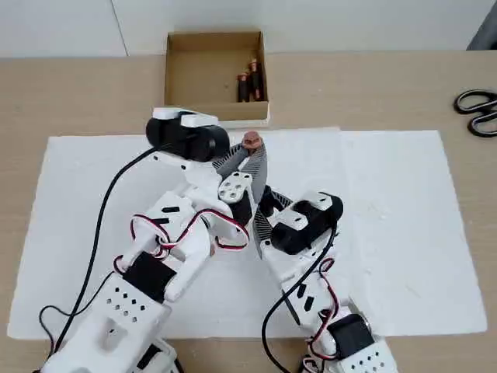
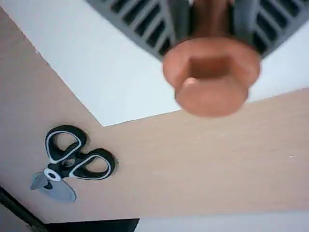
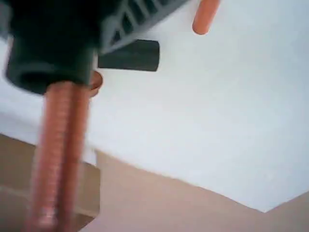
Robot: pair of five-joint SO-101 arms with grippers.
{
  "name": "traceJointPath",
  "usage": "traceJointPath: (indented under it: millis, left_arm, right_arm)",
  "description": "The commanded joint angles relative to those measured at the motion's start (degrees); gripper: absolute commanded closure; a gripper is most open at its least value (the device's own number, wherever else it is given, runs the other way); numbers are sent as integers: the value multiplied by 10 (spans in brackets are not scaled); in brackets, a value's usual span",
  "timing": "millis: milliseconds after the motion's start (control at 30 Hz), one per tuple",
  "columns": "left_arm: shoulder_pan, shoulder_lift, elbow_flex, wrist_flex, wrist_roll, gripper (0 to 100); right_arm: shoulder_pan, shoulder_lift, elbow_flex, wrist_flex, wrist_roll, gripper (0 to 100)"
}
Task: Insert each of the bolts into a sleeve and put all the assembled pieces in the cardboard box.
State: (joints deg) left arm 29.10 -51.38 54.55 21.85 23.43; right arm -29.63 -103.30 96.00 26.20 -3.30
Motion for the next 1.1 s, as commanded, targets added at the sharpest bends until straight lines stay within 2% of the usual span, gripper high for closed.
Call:
traceJointPath:
  millis: [0, 1067]
  left_arm:
    - [-7, -3, 0, -25, -18, 995]
    - [-4, -2, 0, -27, -11, 995]
  right_arm:
    - [-1, -7, 4, -1, -1, 995]
    - [-1, -7, 4, -2, -1, 995]
